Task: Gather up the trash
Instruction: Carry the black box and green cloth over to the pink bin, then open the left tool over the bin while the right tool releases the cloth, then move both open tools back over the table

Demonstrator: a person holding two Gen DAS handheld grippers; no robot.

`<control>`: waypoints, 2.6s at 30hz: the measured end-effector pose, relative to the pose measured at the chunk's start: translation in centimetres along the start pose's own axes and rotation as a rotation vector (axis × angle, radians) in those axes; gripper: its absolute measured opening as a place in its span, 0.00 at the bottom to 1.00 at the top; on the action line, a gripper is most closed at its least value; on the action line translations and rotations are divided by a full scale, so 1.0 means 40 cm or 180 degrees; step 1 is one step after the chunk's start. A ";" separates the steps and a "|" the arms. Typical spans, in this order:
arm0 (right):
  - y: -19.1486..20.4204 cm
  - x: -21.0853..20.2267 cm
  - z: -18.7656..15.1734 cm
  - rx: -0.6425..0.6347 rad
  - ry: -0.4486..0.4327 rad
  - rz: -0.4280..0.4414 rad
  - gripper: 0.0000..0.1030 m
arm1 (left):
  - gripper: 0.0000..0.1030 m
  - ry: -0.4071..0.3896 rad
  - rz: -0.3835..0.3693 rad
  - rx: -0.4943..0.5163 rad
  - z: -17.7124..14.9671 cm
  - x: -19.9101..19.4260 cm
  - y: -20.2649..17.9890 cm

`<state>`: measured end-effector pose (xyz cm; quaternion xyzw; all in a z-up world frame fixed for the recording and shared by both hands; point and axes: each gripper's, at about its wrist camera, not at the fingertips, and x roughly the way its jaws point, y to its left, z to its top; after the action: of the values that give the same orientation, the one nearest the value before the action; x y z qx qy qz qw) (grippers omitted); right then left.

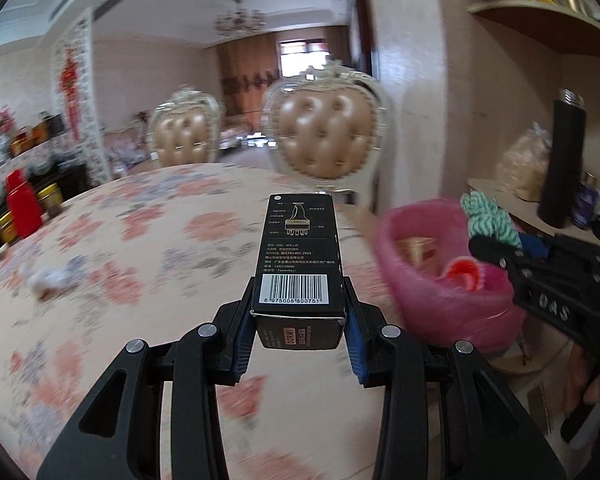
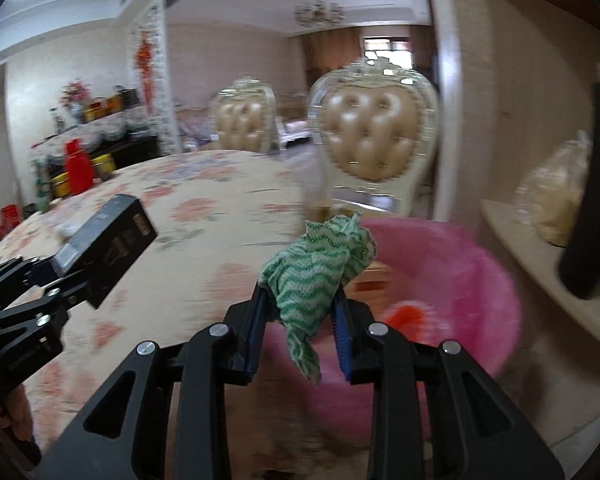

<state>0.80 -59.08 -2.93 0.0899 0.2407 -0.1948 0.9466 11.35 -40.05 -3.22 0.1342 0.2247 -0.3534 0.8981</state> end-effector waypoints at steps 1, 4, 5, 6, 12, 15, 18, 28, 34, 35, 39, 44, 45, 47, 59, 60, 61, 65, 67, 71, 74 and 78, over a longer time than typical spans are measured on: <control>-0.019 0.005 0.005 0.0002 0.0013 -0.0058 0.29 | 0.35 0.0007 -0.0073 0.0035 0.011 0.014 -0.017; -0.100 0.035 0.019 0.0025 0.0104 -0.0173 0.31 | 0.35 0.0016 -0.0257 0.0092 0.039 0.049 -0.073; -0.114 0.046 0.023 0.0021 0.0136 -0.0182 0.32 | 0.35 0.0025 -0.0300 0.0096 0.046 0.059 -0.082; -0.129 0.060 0.028 0.0001 0.0162 -0.0196 0.32 | 0.35 0.0044 -0.0364 0.0100 0.057 0.074 -0.097; -0.200 0.149 0.060 -0.0161 0.0283 -0.0148 0.40 | 0.35 0.0105 -0.0522 0.0021 0.098 0.147 -0.155; -0.222 0.168 0.076 -0.0152 0.0275 -0.0115 0.61 | 0.35 0.0166 -0.0620 0.0018 0.112 0.183 -0.179; -0.253 0.146 0.085 -0.0050 0.0163 -0.0171 0.61 | 0.35 0.0203 -0.0688 -0.0001 0.124 0.221 -0.207; -0.313 -0.028 0.065 0.0221 -0.0174 -0.0384 0.64 | 0.78 0.0082 -0.0722 -0.0012 0.123 0.237 -0.265; -0.237 -0.044 0.070 0.0107 -0.0167 -0.0270 0.65 | 0.81 0.0041 -0.0342 0.0000 0.101 0.169 -0.178; -0.213 -0.046 0.073 0.0076 -0.0184 -0.0232 0.67 | 0.81 0.0035 -0.0246 -0.0007 0.094 0.153 -0.150; -0.116 -0.055 0.081 -0.0041 -0.0212 -0.0018 0.71 | 0.82 0.0013 0.0051 -0.0106 0.072 0.091 -0.044; 0.068 -0.038 0.086 -0.0320 -0.0155 0.0320 0.71 | 0.82 -0.0013 0.0464 -0.0420 0.024 -0.012 0.155; 0.104 -0.034 0.087 -0.0376 -0.0143 0.0370 0.72 | 0.82 -0.0011 0.0550 -0.0478 0.013 -0.031 0.194; 0.184 -0.022 0.088 -0.0470 -0.0120 0.0496 0.73 | 0.82 -0.0012 0.0735 -0.0600 -0.012 -0.072 0.273; 0.691 0.084 0.060 -0.0964 0.0240 0.1341 0.73 | 0.82 0.0261 0.1663 -0.1224 -0.187 -0.264 0.708; 0.720 0.092 0.058 -0.0995 0.0265 0.1387 0.73 | 0.82 0.0313 0.1769 -0.1277 -0.204 -0.275 0.752; 0.768 0.107 0.056 -0.1044 0.0303 0.1466 0.73 | 0.82 0.0342 0.1837 -0.1320 -0.216 -0.286 0.782; 0.909 0.175 0.057 -0.1272 0.0434 0.1581 0.73 | 0.82 0.0489 0.2146 -0.1538 -0.269 -0.322 0.924; 0.968 0.216 0.058 -0.1352 0.0524 0.1626 0.73 | 0.82 0.0545 0.2213 -0.1646 -0.290 -0.335 0.971; 1.055 0.305 0.065 -0.1459 0.0664 0.1678 0.73 | 0.82 0.0679 0.2295 -0.1992 -0.332 -0.338 1.069; 1.120 0.375 0.078 -0.1530 0.0744 0.1710 0.73 | 0.82 0.0724 0.2286 -0.2181 -0.343 -0.322 1.099; 1.188 0.453 0.102 -0.1596 0.0823 0.1756 0.73 | 0.82 0.0833 0.2374 -0.2156 -0.338 -0.278 1.113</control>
<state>36.75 -22.93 -4.63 -0.0590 0.3648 0.1446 0.9179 30.90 3.54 -5.70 -0.0500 0.3738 0.1028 0.9204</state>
